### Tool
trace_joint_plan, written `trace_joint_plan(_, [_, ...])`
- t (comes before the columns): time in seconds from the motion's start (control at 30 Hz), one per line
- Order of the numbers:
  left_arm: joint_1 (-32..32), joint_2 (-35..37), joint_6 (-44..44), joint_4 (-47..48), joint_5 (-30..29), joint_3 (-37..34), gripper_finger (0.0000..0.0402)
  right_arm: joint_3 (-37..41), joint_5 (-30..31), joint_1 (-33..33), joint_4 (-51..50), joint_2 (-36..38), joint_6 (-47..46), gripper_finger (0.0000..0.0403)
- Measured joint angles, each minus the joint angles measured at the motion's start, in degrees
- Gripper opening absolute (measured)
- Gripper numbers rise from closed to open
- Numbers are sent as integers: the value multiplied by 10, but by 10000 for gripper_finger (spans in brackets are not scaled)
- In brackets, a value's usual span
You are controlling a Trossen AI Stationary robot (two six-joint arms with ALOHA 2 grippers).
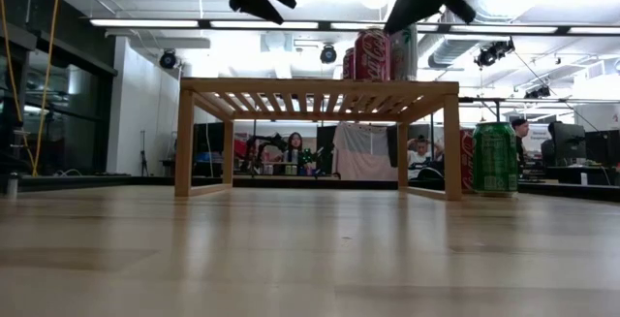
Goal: Place canned beverage on shelf
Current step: Put the left red white soda can on the shelf aligned with the other red white soda can
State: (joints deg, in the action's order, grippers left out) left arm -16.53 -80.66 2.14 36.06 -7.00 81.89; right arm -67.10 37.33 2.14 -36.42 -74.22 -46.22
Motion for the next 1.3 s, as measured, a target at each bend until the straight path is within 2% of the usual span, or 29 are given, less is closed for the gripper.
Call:
trace_joint_plan(0.07, [0,0,28,-15,34,0,337,23,33,-5,43,4,1,1])
trace_joint_plan(0.23, [-17,23,34,-115,124,-18,337,34,45,-20,70,-13,43,0])
trace_joint_plan(0.5, [-65,107,-63,-312,182,-158,337,34,37,-48,76,-19,72,0])
trace_joint_plan(0.67, [-78,157,-128,-402,183,-248,337,34,-9,-70,77,-21,83,0])
trace_joint_plan(0.8, [-82,183,-160,-436,172,-284,337,34,-15,-81,80,-23,103,0])
trace_joint_plan(0.9, [-82,192,-165,-435,153,-293,337,34,-18,-89,81,-26,108,0])
trace_joint_plan(1.3, [-82,194,-165,-436,150,-294,337,34,-22,-112,116,-26,137,0])
